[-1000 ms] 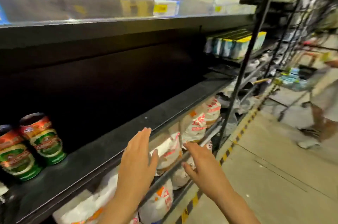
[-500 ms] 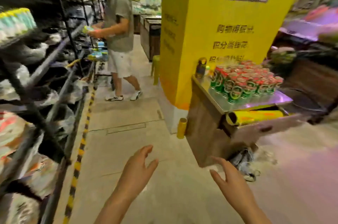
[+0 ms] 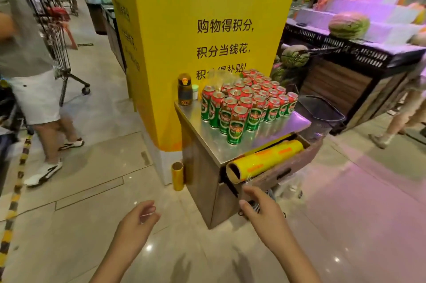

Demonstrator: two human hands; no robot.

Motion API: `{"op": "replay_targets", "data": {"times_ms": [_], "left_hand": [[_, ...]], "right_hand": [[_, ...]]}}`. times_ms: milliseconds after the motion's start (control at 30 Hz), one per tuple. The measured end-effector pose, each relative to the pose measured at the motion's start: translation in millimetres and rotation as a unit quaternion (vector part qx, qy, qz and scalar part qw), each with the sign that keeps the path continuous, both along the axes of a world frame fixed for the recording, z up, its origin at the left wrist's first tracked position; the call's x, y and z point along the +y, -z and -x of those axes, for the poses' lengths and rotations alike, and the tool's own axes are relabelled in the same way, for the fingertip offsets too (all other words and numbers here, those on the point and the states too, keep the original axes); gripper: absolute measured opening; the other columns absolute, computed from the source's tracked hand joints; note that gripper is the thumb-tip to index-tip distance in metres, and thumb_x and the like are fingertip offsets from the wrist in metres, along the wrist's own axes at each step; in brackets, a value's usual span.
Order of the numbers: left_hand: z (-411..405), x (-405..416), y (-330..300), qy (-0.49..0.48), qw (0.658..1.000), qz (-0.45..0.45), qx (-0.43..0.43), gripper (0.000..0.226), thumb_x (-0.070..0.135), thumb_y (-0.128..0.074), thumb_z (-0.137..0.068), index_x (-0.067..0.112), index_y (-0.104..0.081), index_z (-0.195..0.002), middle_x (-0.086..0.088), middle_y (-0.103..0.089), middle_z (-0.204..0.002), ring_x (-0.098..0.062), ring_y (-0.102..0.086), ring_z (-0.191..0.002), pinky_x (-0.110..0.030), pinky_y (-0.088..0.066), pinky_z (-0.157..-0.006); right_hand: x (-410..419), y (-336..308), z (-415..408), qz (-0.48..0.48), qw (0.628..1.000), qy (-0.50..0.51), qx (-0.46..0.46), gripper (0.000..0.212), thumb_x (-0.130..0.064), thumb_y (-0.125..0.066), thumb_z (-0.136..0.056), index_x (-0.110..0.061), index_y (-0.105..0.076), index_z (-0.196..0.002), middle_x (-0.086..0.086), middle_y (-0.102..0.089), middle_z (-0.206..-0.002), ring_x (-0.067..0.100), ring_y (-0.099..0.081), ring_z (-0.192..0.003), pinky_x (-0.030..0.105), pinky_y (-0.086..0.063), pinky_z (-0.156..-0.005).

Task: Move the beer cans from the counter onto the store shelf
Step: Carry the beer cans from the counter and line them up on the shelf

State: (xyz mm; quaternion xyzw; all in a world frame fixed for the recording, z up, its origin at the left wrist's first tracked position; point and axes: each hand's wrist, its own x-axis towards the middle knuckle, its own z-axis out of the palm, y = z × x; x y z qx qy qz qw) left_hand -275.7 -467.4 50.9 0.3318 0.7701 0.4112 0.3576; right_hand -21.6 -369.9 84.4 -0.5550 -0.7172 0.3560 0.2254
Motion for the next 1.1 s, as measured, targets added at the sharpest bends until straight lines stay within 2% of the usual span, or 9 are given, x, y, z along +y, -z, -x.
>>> {"op": "replay_targets", "data": {"times_ms": [133,267,367,433,500,700,833,967,1100], "left_hand": [[-21.9,96.9,-7.5,0.006,1.000,0.003,0.007,0.033,0.016,-0.060,-0.089,0.013,-0.056,-0.121,-0.006,-0.062,-0.116,-0.020,-0.057,-0.107,-0.029,-0.040,-0.092],[-52.0,185.3,-16.6,0.061,0.998,-0.010,0.005,0.034,0.019,-0.060,-0.088,0.016,-0.055,-0.122,-0.001,-0.061,-0.114,-0.015,-0.056,-0.106,-0.028,-0.042,-0.094],[-69.4,240.9,-22.7,0.081,0.996,-0.029,0.008,0.031,0.022,-0.061,-0.088,0.023,-0.055,-0.118,0.007,-0.060,-0.110,-0.010,-0.056,-0.105,-0.028,-0.044,-0.095],[-78.8,270.3,-22.5,0.071,0.997,-0.040,0.010,0.033,0.021,-0.061,-0.088,0.023,-0.055,-0.121,0.008,-0.060,-0.111,-0.010,-0.056,-0.108,-0.031,-0.044,-0.098],[-85.5,290.8,-21.1,0.050,0.998,-0.041,0.010,0.035,0.023,-0.061,-0.088,0.025,-0.054,-0.122,0.008,-0.060,-0.112,-0.009,-0.055,-0.108,-0.027,-0.044,-0.096],[-102.1,320.9,-1.6,-0.073,0.997,-0.005,0.007,0.039,0.023,-0.066,-0.085,0.029,-0.049,-0.119,0.006,-0.060,-0.110,-0.015,-0.056,-0.110,-0.026,-0.042,-0.091],[-119.0,350.2,5.4,-0.098,0.995,0.008,0.019,0.053,0.023,-0.071,-0.080,0.020,-0.048,-0.129,0.008,-0.056,-0.110,-0.015,-0.054,-0.110,-0.025,-0.040,-0.090],[-135.1,390.7,5.5,-0.085,0.996,-0.017,0.005,0.071,0.032,-0.075,-0.075,0.021,-0.039,-0.134,0.010,-0.048,-0.123,-0.010,-0.046,-0.115,-0.028,-0.037,-0.096],[-145.2,425.7,9.1,-0.097,0.994,-0.057,0.012,0.081,0.030,-0.080,-0.069,0.023,-0.036,-0.136,0.016,-0.045,-0.129,-0.003,-0.044,-0.117,-0.022,-0.035,-0.096]], "right_hand": [[76.8,2.4,-24.0,0.017,0.999,0.024,0.015,0.029,-0.028,-0.056,-0.091,-0.027,-0.056,-0.119,-0.012,-0.060,-0.115,0.002,-0.054,-0.104,0.016,-0.040,-0.079],[143.7,17.5,-54.9,0.060,0.997,0.048,0.012,0.030,-0.025,-0.060,-0.089,-0.019,-0.057,-0.119,-0.003,-0.061,-0.115,0.013,-0.054,-0.108,0.021,-0.039,-0.082],[200.1,25.4,-65.9,0.083,0.996,0.034,0.022,0.025,-0.016,-0.061,-0.088,-0.021,-0.056,-0.112,0.003,-0.060,-0.110,0.014,-0.054,-0.099,0.015,-0.039,-0.074],[242.2,31.9,-69.4,0.085,0.996,0.012,0.030,0.023,-0.013,-0.061,-0.088,-0.022,-0.055,-0.109,0.004,-0.060,-0.111,0.014,-0.055,-0.098,0.019,-0.039,-0.079],[285.1,37.2,-68.8,0.082,0.996,-0.017,0.029,0.026,-0.013,-0.061,-0.088,-0.016,-0.057,-0.114,0.004,-0.059,-0.113,0.018,-0.054,-0.110,0.023,-0.038,-0.086],[400.5,31.2,-61.7,0.096,0.991,-0.091,0.014,0.050,-0.018,-0.062,-0.088,-0.013,-0.042,-0.134,0.003,-0.049,-0.135,0.019,-0.044,-0.128,0.033,-0.037,-0.103],[457.3,23.8,-51.8,0.058,0.994,-0.086,0.025,0.062,-0.021,-0.071,-0.080,-0.014,-0.040,-0.134,0.000,-0.050,-0.124,0.016,-0.045,-0.118,0.028,-0.035,-0.096],[487.9,36.3,-38.6,0.061,0.993,-0.089,0.044,0.091,-0.032,-0.078,-0.071,-0.022,-0.023,-0.143,0.001,-0.037,-0.146,0.020,-0.035,-0.135,0.046,-0.033,-0.110],[498.7,45.8,-28.8,0.052,0.992,-0.095,0.062,0.089,-0.026,-0.080,-0.068,-0.028,-0.025,-0.139,0.000,-0.044,-0.140,0.020,-0.041,-0.130,0.049,-0.037,-0.107]]}}
